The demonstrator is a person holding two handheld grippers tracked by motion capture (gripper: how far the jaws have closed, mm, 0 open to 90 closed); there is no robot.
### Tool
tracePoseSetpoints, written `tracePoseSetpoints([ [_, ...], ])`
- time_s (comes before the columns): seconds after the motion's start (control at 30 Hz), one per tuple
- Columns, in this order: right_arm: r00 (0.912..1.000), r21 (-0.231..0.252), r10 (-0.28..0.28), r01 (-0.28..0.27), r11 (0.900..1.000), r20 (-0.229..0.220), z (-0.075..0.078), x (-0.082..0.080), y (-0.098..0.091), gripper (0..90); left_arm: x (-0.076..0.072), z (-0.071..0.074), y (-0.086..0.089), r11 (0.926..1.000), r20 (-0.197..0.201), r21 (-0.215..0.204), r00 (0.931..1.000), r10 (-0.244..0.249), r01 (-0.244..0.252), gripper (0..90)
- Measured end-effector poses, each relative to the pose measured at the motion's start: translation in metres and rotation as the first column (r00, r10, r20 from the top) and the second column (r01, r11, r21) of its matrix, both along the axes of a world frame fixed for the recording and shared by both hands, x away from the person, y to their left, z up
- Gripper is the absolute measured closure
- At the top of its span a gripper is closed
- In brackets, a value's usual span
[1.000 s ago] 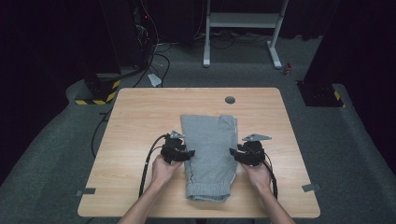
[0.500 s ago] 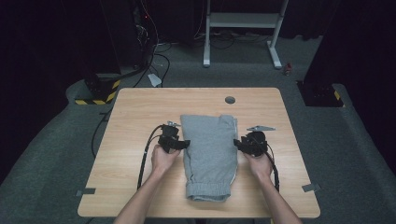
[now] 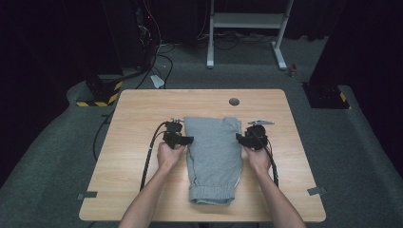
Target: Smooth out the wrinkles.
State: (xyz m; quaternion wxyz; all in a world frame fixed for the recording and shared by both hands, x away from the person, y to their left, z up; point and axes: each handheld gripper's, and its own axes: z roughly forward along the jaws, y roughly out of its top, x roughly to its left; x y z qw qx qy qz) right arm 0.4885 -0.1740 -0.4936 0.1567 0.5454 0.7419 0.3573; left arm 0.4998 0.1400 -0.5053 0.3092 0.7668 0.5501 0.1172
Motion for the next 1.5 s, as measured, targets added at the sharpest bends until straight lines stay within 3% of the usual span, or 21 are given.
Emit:
tracePoseSetpoints([
  [0.07, 0.9996, 0.001, -0.007, 0.007, 1.0, -0.028, 0.0, 0.007, 0.001, 51.8, 0.003, 0.0, -0.002, 1.0, -0.001, 0.006, 1.0, 0.002, -0.002, 38.6],
  [0.13, 0.9995, -0.004, -0.03, 0.03, 0.9995, 0.001, 0.0, 0.011, 0.003, 51.5, 0.007, 0.0, -0.004, 0.9999, -0.001, 0.01, 1.0, 0.002, -0.002, 37.8],
  [0.2, 0.9985, 0.002, -0.034, 0.034, 0.9994, -0.043, -0.002, 0.019, 0.003, 49.8, 0.01, 0.0, -0.007, 0.9999, -0.001, 0.017, 1.0, 0.001, -0.001, 37.7],
  [0.33, 0.9975, 0.011, -0.056, 0.057, 0.9983, -0.043, -0.005, 0.027, 0.007, 48.3, 0.016, 0.0, -0.012, 0.9992, 0.005, 0.037, 0.9999, 0.01, -0.01, 37.6],
  [0.43, 0.9939, 0.016, -0.058, 0.059, 0.9981, -0.095, -0.011, 0.035, 0.01, 45.3, 0.018, 0.0, -0.014, 0.9979, 0.01, 0.065, 0.9999, -0.004, 0.003, 37.4],
  [0.53, 0.9938, 0.019, -0.057, 0.059, 0.9981, -0.095, -0.012, 0.04, 0.014, 43.8, 0.021, 0.001, -0.015, 0.9968, 0.003, 0.079, 1.0, -0.009, 0.009, 37.6],
  [0.57, 0.9941, 0.004, -0.062, 0.063, 0.998, -0.089, -0.013, 0.041, 0.016, 44.1, 0.022, 0.001, -0.015, 0.9981, -0.003, 0.061, 1.0, 0.001, -0.001, 37.6],
  [0.63, 0.995, -0.022, -0.059, 0.058, 0.9981, -0.081, -0.016, 0.042, 0.018, 44.5, 0.025, 0.001, -0.016, 0.9979, -0.01, 0.065, 0.9999, 0.005, -0.004, 37.6],
  [0.7, 0.9948, -0.032, -0.063, 0.061, 0.9977, -0.08, -0.016, 0.042, 0.018, 45.4, 0.027, 0.002, -0.018, 0.9947, -0.004, 0.102, 1.0, -0.006, 0.006, 37.6],
  [0.83, 0.9956, -0.041, -0.033, 0.03, 0.9987, -0.088, -0.015, 0.041, 0.018, 53.0, 0.026, 0.001, -0.028, 0.9912, 0.013, 0.131, 0.9997, -0.022, 0.02, 39.0],
  [0.97, 0.9958, -0.034, 0.027, -0.03, 0.999, -0.088, -0.016, 0.04, 0.022, 65.5, 0.026, 0.002, -0.03, 0.9924, 0.006, 0.119, 0.9995, -0.032, 0.031, 47.4],
  [1.1, 0.9944, -0.036, 0.047, -0.05, 0.9981, -0.095, -0.016, 0.041, 0.022, 78.5, 0.027, 0.002, -0.027, 0.9948, 0.012, 0.098, 0.9995, -0.029, 0.027, 63.8],
  [1.17, 0.9936, -0.025, 0.051, -0.054, 0.9982, -0.1, -0.016, 0.041, 0.02, 80.0, 0.027, 0.002, -0.027, 0.9961, 0.014, 0.083, 0.9994, -0.031, 0.03, 69.9],
  [1.3, 0.9938, -0.049, 0.072, -0.076, 0.9959, -0.084, -0.016, 0.041, 0.022, 82.0, 0.029, 0.001, -0.028, 0.9967, 0.015, 0.06, 0.9983, -0.056, 0.055, 81.3],
  [1.5, 0.9935, 0.017, 0.081, -0.08, 0.9966, -0.079, -0.011, 0.041, 0.012, 83.1, 0.034, 0.0, -0.015, 0.997, -0.027, -0.022, 0.9968, -0.075, 0.074, 84.0],
])
